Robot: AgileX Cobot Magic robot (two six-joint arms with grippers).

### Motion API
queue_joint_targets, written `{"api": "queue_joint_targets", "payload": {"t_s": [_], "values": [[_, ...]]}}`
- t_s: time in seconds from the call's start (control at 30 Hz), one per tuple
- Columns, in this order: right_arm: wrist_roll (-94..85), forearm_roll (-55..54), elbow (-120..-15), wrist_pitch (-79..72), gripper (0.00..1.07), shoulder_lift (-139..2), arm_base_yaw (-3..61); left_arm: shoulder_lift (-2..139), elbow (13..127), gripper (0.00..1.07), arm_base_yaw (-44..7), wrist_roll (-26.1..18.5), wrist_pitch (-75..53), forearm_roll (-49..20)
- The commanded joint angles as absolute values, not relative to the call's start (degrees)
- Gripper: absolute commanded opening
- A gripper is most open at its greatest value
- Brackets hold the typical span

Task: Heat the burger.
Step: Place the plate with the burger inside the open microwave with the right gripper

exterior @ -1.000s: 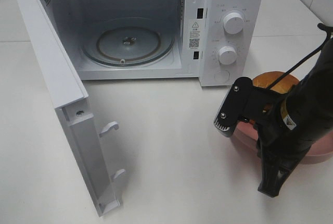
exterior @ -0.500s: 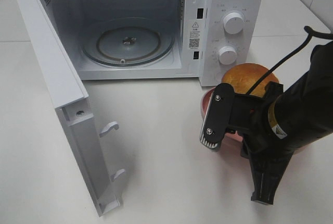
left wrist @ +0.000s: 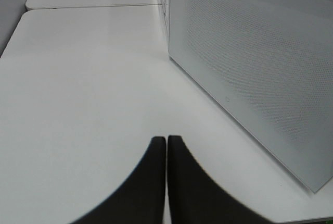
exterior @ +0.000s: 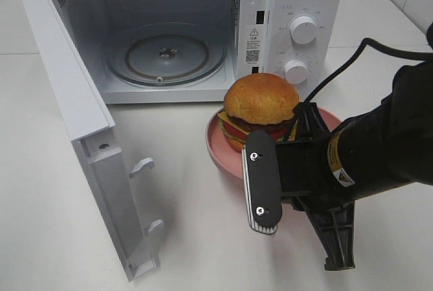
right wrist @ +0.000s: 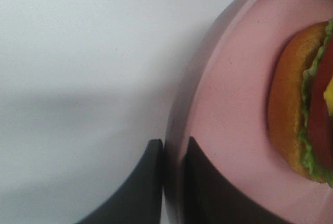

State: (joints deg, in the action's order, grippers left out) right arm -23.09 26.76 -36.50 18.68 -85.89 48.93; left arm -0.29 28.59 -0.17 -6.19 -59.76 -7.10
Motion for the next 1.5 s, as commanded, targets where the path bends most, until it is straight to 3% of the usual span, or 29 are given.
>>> {"api": "queue_joint_targets", "payload": {"t_s": [0.03, 0.3, 0.87, 1.23, 1.5], "values": [[-33.9, 28.9, -36.6, 13.3, 0.00, -85.2, 49.2, -1.3, 28.5, 0.00, 0.0, -6.1, -59.2, -7.6], [-44.6, 28.8, -36.7, 8.9, 0.01, -85.2, 49.2, -1.3, 28.5, 0.00, 0.0, -6.1, -59.2, -7.6], [-45.6, 28.8, -37.2, -1.0, 0.01, -89.2, 49.1, -1.3, 28.5, 0.00, 0.0, -6.1, -59.2, -7.6], [-45.5, 28.8, -45.0, -3.9, 0.00, -97.9, 49.0, -1.3, 28.5, 0.00, 0.0, -6.1, -59.2, -7.6], [-47.2, 28.9, -51.5, -3.8, 0.00, -101.1, 45.2, -1.3, 28.5, 0.00, 0.0, -6.1, -59.2, -7.6]]}}
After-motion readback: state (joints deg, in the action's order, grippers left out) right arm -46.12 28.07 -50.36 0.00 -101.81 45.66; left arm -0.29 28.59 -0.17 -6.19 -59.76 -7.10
